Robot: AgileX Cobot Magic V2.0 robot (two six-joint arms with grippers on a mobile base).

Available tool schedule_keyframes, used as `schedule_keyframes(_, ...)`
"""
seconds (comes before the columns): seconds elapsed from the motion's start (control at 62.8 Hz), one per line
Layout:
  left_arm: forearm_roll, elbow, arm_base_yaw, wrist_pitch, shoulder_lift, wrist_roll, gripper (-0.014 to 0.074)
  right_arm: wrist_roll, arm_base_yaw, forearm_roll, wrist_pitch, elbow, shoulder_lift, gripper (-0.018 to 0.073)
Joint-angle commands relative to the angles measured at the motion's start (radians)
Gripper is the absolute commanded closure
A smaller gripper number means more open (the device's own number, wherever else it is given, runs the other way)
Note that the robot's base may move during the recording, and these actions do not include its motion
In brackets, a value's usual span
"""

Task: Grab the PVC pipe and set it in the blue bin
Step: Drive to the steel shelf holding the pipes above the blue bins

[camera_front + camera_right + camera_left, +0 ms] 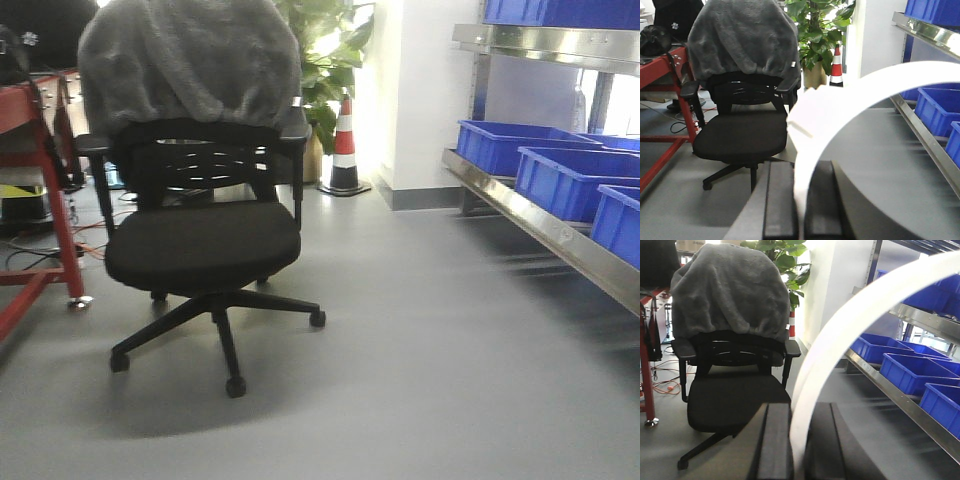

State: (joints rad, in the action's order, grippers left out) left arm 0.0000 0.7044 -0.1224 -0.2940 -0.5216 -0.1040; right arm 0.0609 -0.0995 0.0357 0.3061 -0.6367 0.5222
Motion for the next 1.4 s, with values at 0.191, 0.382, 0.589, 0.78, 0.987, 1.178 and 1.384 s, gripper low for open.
schedule_keyframes(0.191, 0.005, 0.0, 0.001, 0.029, 0.007, -0.003, 0.0707, -0.003, -0.001, -0.007, -0.03, 0.0, -0.005, 0.0728)
schedule_keyframes(0.382, 0.005, 0.0, 0.001, 0.029, 0.007, -0.003, 0.0707, -0.003, -0.001, -0.007, -0.03, 0.0, -0.005, 0.0728)
schedule_keyframes(0.589, 0.005, 0.0, 0.001, 0.029, 0.007, -0.003, 0.0707, -0.003, -0.001, -0.007, -0.03, 0.0, -0.005, 0.0728)
schedule_keyframes(0.78, 0.005, 0.0, 0.001, 0.029, 0.007, -0.003, 0.0707, -0.003, -0.001, -0.007, -0.03, 0.0, -0.005, 0.0728)
schedule_keyframes(0.987, 0.005, 0.0, 0.001, 0.029, 0.007, -0.003, 0.0707, -0.003, -0.001, -0.007, -0.03, 0.0, -0.005, 0.0728)
schedule_keyframes(1.178, 0.005, 0.0, 0.001, 0.029, 0.007, -0.003, 0.0707, -0.003, -0.001, -0.007, -0.03, 0.0, -0.005, 0.0728)
schedule_keyframes(1.384, 0.005, 0.0, 0.001, 0.029, 0.007, -0.003, 0.0707, -0.003, -0.001, -0.007, -0.03, 0.0, -0.005, 0.0728)
